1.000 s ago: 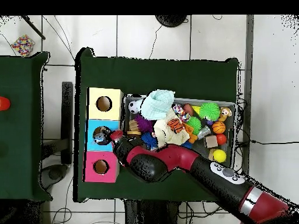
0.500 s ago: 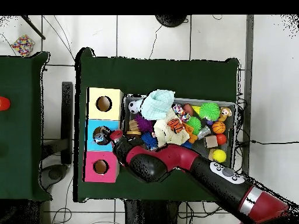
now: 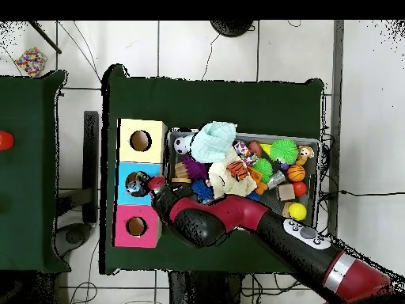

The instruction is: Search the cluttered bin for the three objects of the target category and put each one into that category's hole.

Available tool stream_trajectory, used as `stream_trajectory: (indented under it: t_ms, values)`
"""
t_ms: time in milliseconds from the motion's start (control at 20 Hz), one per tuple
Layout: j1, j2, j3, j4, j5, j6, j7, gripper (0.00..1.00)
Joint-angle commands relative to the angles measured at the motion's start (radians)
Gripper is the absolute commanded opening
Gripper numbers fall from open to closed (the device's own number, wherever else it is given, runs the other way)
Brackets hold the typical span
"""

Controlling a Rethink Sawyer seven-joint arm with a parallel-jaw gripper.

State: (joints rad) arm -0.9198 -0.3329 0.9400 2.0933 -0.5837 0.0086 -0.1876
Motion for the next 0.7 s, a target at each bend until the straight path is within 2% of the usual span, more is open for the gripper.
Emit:
stream_trajectory:
  t_ms: [50,400,450,700]
  values:
    - [0.039,0.008,-0.126,-0.137,0.009,0.116,0.229,0.00]
    - [0.043,0.003,-0.131,-0.135,0.012,0.116,0.230,0.00]
    - [0.045,0.001,-0.134,-0.135,0.013,0.115,0.231,1.00]
    - [0.088,-0.040,-0.182,-0.138,0.019,0.112,0.251,1.00]
